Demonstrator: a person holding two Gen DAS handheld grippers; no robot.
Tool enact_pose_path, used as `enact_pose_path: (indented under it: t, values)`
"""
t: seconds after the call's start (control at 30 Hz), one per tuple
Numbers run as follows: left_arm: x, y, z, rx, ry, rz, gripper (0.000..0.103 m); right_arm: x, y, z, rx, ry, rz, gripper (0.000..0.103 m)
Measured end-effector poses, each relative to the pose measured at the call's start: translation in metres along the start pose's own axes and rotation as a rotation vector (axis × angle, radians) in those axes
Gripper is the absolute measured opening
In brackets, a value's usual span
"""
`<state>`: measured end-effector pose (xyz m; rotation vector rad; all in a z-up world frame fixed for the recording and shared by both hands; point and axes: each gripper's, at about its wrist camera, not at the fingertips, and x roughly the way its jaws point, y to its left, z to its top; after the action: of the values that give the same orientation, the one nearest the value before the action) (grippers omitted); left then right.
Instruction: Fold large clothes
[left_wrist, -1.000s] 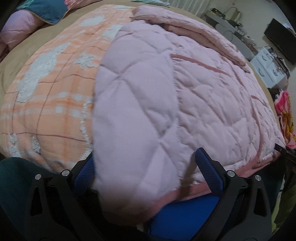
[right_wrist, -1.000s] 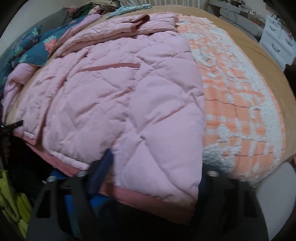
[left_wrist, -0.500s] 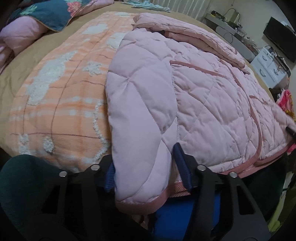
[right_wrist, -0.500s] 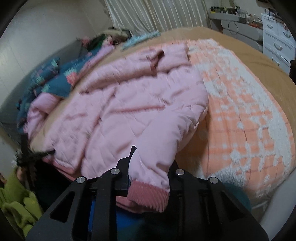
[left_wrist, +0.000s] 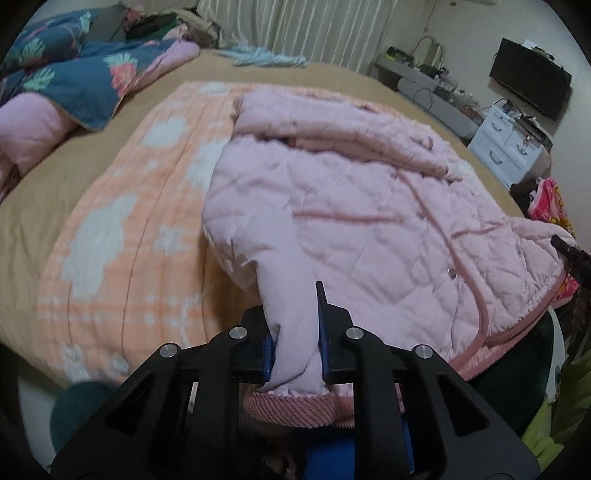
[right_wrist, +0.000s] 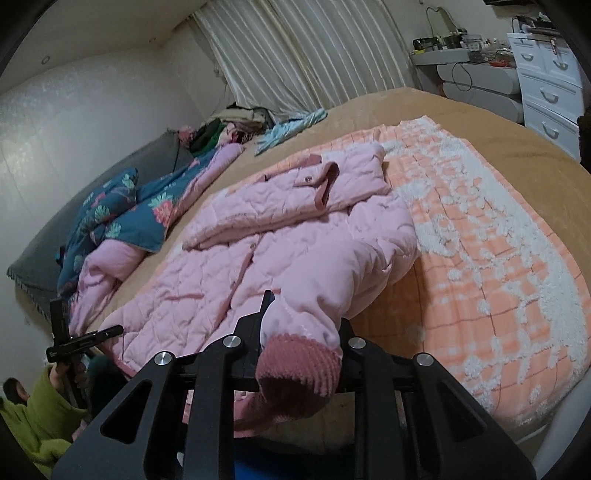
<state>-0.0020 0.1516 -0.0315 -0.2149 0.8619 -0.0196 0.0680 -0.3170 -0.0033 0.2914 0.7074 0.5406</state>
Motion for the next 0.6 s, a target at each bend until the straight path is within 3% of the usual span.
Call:
enact_pose_path:
  t: [0.6]
  values:
    - [-0.010,0.000,0.062,-0.034,-0.130,-0.019,0.011,-0.002,0.006,0.054,0.028,-0.114,-0.002,0.020]
